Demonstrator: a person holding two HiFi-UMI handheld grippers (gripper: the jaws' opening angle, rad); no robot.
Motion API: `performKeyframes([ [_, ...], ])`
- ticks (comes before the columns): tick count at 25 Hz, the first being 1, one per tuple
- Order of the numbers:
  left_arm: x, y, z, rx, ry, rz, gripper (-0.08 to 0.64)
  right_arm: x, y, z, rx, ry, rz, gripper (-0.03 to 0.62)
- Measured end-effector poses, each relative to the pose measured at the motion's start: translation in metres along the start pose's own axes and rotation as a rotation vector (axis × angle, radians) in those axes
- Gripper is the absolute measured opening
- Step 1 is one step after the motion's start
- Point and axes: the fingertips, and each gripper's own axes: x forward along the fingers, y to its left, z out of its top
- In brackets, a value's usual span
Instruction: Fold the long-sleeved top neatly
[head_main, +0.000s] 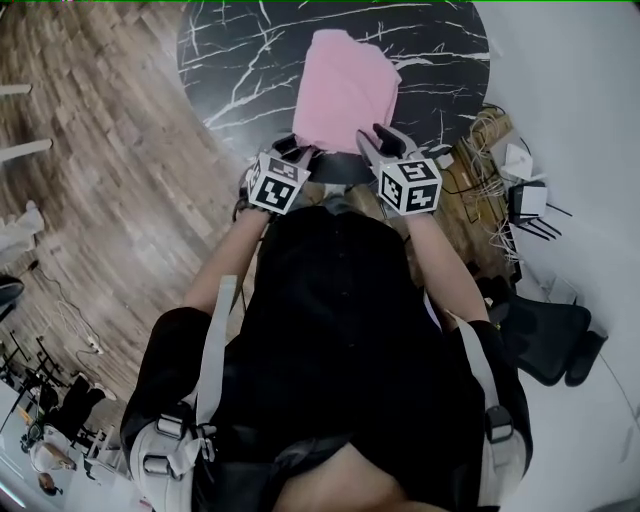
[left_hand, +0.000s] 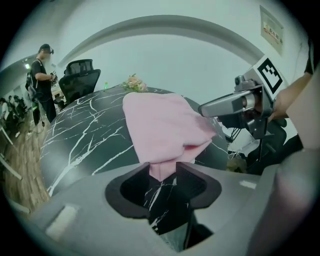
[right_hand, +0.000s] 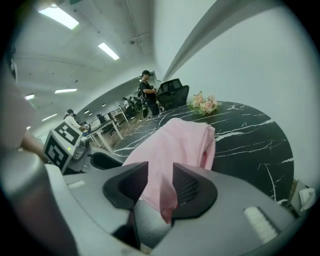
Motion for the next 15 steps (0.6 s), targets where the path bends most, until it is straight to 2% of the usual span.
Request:
performKeyframes([
  [2, 0.007, -0.002, 0.003, 0.032, 0.01, 0.021, 0.196, 0.003, 0.0, -0.008, 0.012, 0.017, 0.007, 0.158],
  [4, 0.015, -0.002, 0.003, 0.056, 0.023, 0.031, 0.191, 0.008, -0.007, -0.018, 0.034, 0.052, -0.003, 0.156],
  [9, 0.021, 0.007, -0.003, 0.061, 0.049, 0.03, 0.029, 0.013, -0.022, -0.034, 0.06, 0.094, -0.024, 0.124],
  [15, 0.014, 0.006, -0.01, 0.076, 0.06, 0.007, 0.014, 0.011, -0.037, -0.055, 0.125, 0.144, -0.018, 0.12],
])
